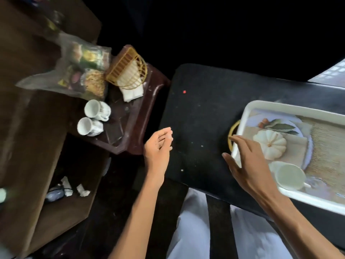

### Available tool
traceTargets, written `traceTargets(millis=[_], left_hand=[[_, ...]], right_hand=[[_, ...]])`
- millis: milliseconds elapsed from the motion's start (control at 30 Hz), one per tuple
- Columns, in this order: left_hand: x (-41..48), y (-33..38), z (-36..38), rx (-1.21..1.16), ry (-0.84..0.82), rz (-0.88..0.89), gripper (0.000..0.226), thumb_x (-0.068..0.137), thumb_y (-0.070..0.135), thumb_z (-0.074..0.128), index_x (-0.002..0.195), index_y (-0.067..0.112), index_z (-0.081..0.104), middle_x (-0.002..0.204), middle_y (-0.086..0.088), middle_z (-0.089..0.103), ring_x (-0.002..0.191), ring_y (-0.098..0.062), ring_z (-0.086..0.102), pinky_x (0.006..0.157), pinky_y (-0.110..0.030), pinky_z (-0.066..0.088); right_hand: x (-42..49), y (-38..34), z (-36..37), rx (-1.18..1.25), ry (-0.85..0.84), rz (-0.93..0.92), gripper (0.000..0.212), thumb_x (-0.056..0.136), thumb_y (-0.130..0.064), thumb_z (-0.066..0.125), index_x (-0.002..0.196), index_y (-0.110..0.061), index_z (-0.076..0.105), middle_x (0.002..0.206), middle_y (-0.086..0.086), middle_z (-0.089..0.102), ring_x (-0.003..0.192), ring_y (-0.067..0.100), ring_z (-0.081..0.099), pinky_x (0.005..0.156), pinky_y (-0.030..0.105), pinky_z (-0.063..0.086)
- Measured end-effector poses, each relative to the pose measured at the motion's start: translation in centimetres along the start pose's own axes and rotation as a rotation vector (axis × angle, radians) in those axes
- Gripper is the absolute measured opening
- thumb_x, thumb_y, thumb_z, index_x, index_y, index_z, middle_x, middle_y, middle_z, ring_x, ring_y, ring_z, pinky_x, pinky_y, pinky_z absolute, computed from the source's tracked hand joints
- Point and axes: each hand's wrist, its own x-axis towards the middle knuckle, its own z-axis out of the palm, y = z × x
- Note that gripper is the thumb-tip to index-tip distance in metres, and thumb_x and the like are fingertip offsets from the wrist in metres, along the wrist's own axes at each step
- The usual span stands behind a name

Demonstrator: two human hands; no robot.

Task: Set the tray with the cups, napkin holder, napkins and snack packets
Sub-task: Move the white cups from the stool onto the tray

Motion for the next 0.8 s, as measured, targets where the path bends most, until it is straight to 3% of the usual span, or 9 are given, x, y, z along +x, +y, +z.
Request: traceTargets(millis=[167,333,400,533,667,800], left_hand=[[4.0,-0.5,-7.1,-0.018,0.216,0.041,0.022,0.099,0.01,0.061,0.117,0.016,0.073,0.117,-0.005,0.075,0.104,-0.01,0.071,0.089,-0.035,0.062],[7.0,-0.4,-13.6,0.063,0.339,0.136,0.024,0.098,0.007,0.061,0.115,0.022,0.072,0.109,0.009,0.074,0.101,-0.007,0.071,0.094,-0.046,0.06],[8.1,-0.4,-15.9,0.065,0.382,0.167,0.023,0.099,0.008,0.061,0.116,0.02,0.072,0.108,0.009,0.074,0.102,-0.01,0.072,0.092,-0.041,0.061],[10.1,-0.8,-19.8,0.094,0.436,0.215,0.023,0.098,0.011,0.061,0.117,0.019,0.072,0.106,0.02,0.071,0.101,0.007,0.067,0.08,-0.011,0.056],[12.5,-1.5,-22.2,0.153,0.438,0.239,0.025,0.1,0.012,0.059,0.123,0.017,0.07,0.126,0.0,0.071,0.116,-0.007,0.066,0.086,-0.008,0.052],[14.8,-2.4,-23.3,0.129,0.417,0.176,0.031,0.102,0.017,0.057,0.132,0.016,0.066,0.135,-0.001,0.067,0.124,-0.007,0.061,0.086,-0.001,0.047]], right_hand=[[3.9,-6.8,4.4,-0.147,-0.128,-0.129,0.062,0.089,-0.03,0.071,0.139,0.001,0.05,0.141,0.018,0.051,0.133,0.038,0.044,0.109,0.045,0.041],[6.9,-14.0,8.4,-0.196,-0.215,-0.223,0.067,0.094,-0.038,0.063,0.147,-0.003,0.041,0.15,0.015,0.043,0.143,0.032,0.033,0.114,0.04,0.036],[8.0,-16.9,10.0,-0.165,-0.229,-0.25,0.066,0.096,-0.038,0.061,0.148,-0.004,0.039,0.151,0.014,0.041,0.143,0.031,0.031,0.114,0.038,0.036],[10.1,-21.6,13.1,-0.126,-0.266,-0.297,0.065,0.096,-0.036,0.061,0.148,-0.004,0.038,0.151,0.013,0.039,0.143,0.029,0.029,0.114,0.035,0.034],[11.8,-24.8,16.0,-0.117,-0.338,-0.332,0.063,0.096,-0.032,0.06,0.149,-0.006,0.036,0.152,0.013,0.038,0.141,0.031,0.031,0.113,0.036,0.037],[12.7,-26.9,18.3,-0.103,-0.405,-0.335,0.059,0.098,-0.033,0.057,0.149,-0.011,0.036,0.15,0.007,0.039,0.137,0.027,0.034,0.106,0.034,0.041]])
